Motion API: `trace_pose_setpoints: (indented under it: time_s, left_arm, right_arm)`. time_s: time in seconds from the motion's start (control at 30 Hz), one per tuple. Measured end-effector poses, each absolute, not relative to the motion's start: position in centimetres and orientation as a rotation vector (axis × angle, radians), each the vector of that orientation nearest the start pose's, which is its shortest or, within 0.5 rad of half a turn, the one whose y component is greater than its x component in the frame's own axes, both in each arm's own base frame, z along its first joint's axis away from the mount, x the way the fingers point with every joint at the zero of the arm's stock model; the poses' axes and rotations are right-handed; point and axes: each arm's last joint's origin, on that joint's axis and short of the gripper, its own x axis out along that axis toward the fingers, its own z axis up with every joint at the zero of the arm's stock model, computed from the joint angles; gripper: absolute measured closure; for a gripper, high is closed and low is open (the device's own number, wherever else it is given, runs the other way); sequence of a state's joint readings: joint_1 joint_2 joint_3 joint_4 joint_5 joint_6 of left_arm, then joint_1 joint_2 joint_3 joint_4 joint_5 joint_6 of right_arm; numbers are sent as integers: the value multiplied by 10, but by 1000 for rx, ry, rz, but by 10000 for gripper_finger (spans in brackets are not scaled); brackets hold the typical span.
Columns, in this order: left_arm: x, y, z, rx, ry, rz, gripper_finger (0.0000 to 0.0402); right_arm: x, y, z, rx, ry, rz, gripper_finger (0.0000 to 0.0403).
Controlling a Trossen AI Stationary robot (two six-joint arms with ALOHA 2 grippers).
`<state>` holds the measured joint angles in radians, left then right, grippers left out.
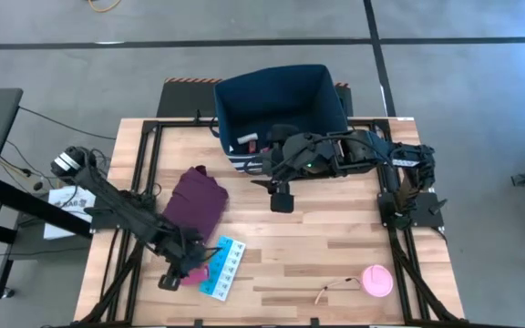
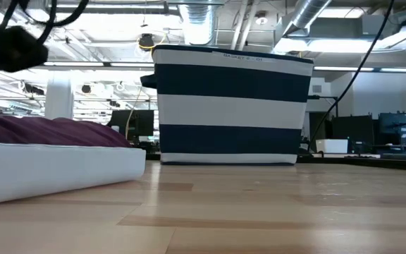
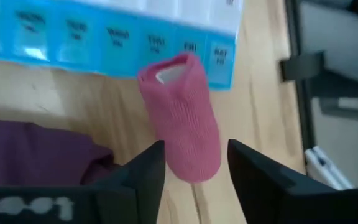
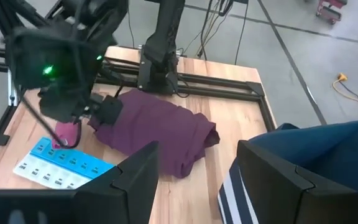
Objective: Pick & place medical supplies in basket/bin
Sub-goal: Put the red bandage into the blue bin
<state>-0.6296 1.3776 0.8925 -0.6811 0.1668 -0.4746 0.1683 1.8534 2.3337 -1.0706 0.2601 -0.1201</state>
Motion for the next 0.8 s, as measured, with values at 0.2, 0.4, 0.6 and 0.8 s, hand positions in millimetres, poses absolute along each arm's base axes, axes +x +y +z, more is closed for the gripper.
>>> trace_pose_setpoints:
  time_s: [0.2, 0.4, 0.6, 0.8]
  left_arm:
    - [213, -161, 181, -71, 1394, -377, 209]
    - [225, -170, 161, -71, 1388, -390, 198]
    - [228, -173, 157, -68, 1362, -391, 200]
    - [225, -171, 157, -17, 1381, -379, 248]
  right_arm:
    - [358, 54, 469, -212, 592, -62, 195]
    - [357, 54, 467, -191, 613, -68, 195]
    - [355, 56, 466, -164, 631, -71, 200]
    - [354, 65, 466, -170, 631, -45, 203]
